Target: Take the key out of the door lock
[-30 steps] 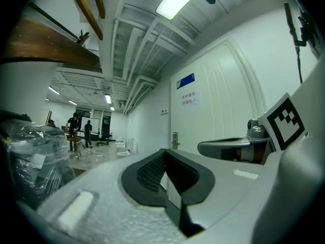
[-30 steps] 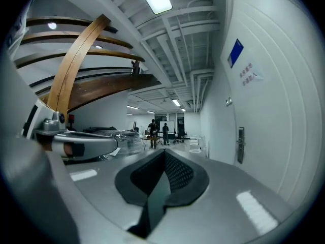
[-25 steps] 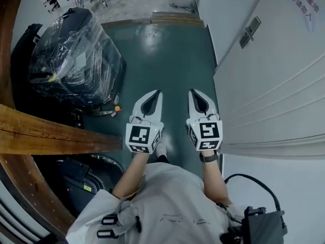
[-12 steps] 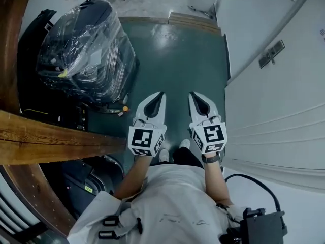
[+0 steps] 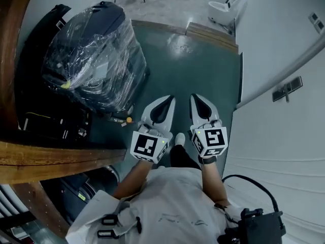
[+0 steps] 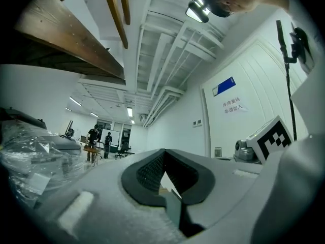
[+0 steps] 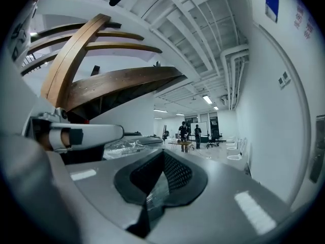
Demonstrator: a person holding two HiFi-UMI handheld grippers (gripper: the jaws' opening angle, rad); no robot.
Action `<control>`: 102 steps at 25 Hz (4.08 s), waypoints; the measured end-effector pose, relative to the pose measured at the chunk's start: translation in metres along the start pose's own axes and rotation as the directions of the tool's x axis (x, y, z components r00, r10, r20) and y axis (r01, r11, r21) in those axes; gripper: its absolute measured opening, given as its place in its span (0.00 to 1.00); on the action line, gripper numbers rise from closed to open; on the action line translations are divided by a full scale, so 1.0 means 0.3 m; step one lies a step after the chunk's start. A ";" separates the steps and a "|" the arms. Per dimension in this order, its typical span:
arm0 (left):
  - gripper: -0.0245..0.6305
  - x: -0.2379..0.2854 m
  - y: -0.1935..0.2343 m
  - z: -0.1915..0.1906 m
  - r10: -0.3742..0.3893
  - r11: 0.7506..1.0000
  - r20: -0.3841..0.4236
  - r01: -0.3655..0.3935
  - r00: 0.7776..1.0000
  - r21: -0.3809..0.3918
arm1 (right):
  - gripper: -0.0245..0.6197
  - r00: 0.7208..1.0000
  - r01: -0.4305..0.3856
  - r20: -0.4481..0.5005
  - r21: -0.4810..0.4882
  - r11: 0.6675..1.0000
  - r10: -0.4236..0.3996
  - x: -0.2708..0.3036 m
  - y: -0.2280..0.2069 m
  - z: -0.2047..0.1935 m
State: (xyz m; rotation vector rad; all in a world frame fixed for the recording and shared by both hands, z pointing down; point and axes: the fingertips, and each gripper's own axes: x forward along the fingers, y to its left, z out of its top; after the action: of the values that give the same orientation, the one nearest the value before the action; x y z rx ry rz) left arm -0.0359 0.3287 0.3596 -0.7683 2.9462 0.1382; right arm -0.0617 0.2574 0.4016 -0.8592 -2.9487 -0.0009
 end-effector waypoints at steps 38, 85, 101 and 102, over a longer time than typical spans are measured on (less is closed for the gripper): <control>0.04 1.762 -0.164 -0.302 -0.531 0.844 -0.169 0.537 0.830 -0.014 | 0.05 0.878 0.479 -0.033 0.060 0.876 -0.478 0.592 -1.503 0.067; 0.04 2.071 -1.609 -0.591 -0.995 -0.007 -0.102 0.984 -0.025 -0.176 | 0.05 0.078 0.989 -0.064 0.129 0.069 -0.995 -0.515 -2.175 -0.126; 0.24 2.156 -1.765 -0.719 -0.973 -0.171 -0.124 0.972 -0.192 -0.161 | 0.05 -0.171 0.906 -0.318 0.321 -0.276 -0.932 -0.526 -2.065 -0.469; 0.22 2.160 -1.767 -0.722 -0.975 -0.162 -0.123 0.973 -0.183 -0.165 | 0.05 -0.176 0.891 -0.334 0.346 -0.294 -0.926 -0.525 -2.055 -0.497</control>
State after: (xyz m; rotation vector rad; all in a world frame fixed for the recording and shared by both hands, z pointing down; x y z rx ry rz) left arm -0.3535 -0.4685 0.4671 -2.9015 1.3821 -0.0874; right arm -0.2500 -0.3503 0.5515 1.7535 -2.3817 0.6640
